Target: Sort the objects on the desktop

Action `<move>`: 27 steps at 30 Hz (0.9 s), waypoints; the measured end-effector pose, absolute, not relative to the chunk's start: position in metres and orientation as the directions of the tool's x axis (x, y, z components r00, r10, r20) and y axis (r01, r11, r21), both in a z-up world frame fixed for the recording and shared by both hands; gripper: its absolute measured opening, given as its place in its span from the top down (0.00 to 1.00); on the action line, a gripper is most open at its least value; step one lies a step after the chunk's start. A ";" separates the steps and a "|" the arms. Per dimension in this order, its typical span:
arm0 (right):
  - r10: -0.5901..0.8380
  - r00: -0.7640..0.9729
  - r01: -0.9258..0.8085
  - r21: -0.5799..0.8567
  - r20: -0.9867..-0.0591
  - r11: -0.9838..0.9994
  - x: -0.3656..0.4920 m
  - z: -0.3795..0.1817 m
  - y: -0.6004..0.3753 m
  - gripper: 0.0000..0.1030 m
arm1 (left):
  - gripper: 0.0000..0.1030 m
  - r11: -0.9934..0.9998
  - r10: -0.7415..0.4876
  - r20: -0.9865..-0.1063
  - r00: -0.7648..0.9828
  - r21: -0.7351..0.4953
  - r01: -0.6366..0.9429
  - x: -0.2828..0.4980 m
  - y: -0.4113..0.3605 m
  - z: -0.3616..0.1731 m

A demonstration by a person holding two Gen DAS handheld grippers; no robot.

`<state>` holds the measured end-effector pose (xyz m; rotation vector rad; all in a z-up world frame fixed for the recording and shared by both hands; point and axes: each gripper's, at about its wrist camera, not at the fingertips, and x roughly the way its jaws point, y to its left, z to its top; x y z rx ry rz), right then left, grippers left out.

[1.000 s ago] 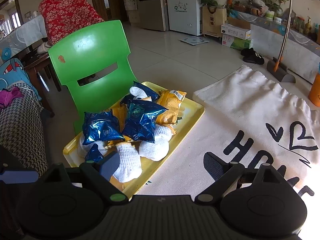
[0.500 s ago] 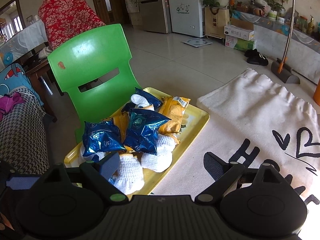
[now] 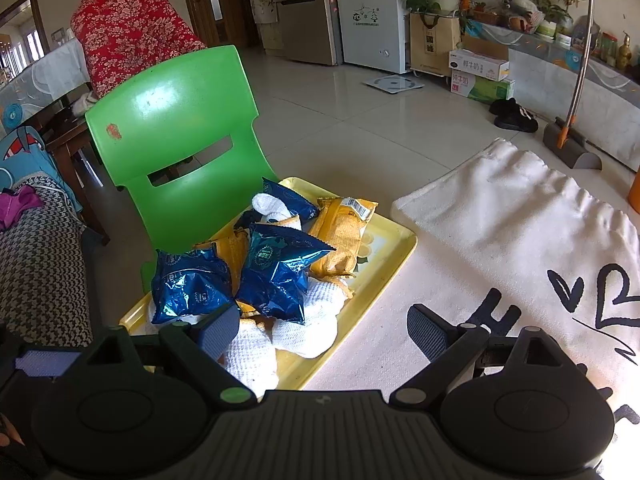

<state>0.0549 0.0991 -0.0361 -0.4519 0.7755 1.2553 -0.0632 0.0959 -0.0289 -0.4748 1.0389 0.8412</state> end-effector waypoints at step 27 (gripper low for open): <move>0.626 0.129 -0.968 0.038 -0.769 0.246 0.068 -0.056 0.119 0.11 | 0.00 0.624 0.330 -0.921 0.206 0.050 -0.779 -0.044 0.117 -0.057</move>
